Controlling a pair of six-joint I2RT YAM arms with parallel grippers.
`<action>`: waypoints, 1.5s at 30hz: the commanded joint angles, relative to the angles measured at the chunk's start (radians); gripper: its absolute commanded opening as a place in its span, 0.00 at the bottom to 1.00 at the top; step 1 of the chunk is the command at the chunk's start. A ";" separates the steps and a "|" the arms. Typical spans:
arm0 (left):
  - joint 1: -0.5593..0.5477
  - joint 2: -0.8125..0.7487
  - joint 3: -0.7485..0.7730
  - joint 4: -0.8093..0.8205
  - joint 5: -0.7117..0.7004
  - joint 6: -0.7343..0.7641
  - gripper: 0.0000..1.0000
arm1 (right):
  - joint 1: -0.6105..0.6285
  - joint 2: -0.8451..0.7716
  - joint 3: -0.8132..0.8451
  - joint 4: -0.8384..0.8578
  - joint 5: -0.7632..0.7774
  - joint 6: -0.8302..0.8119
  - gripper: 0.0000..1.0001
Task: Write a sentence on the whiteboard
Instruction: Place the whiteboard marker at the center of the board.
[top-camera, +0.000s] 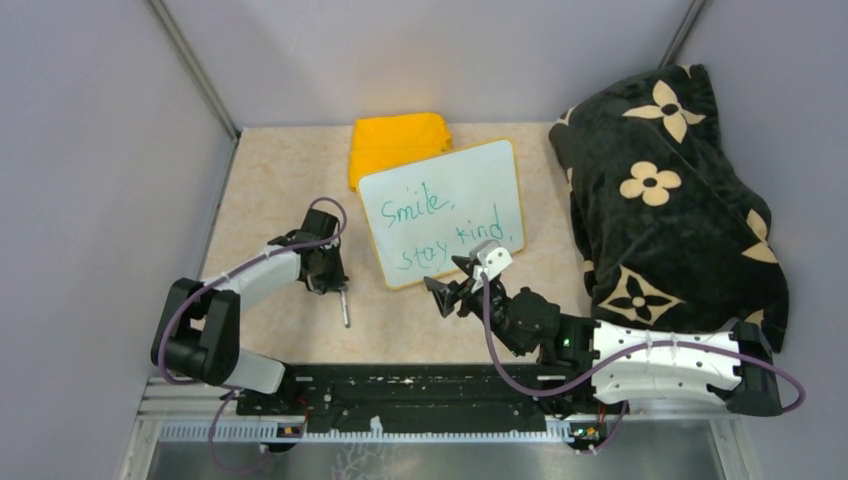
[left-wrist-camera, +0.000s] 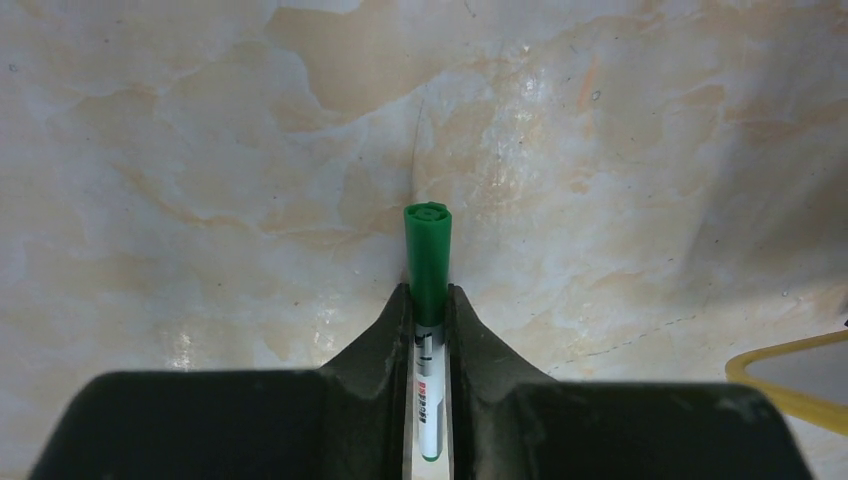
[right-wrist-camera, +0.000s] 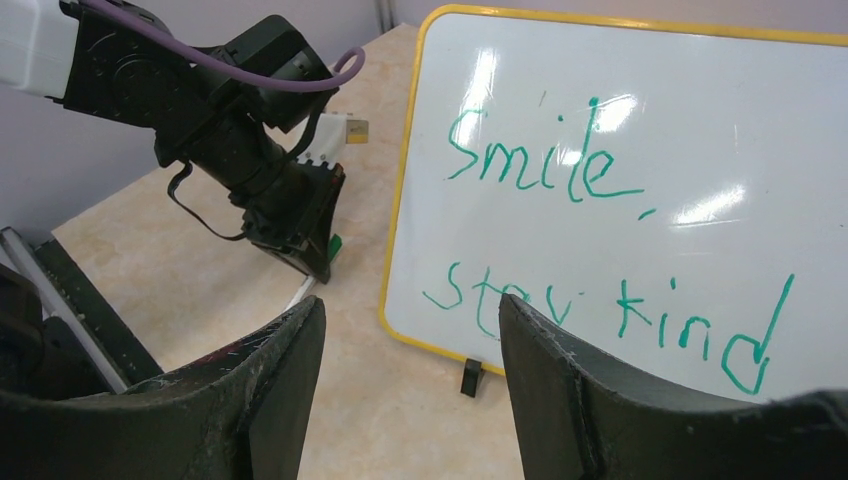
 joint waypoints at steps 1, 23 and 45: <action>0.005 0.024 0.013 0.034 0.007 0.018 0.18 | -0.009 0.004 0.039 0.014 0.026 0.014 0.63; 0.005 0.029 -0.005 0.027 0.008 -0.010 0.37 | -0.008 -0.022 0.049 -0.051 0.037 0.048 0.62; -0.015 0.099 0.057 -0.017 -0.130 -0.003 0.24 | -0.009 -0.067 0.016 -0.048 0.081 0.017 0.61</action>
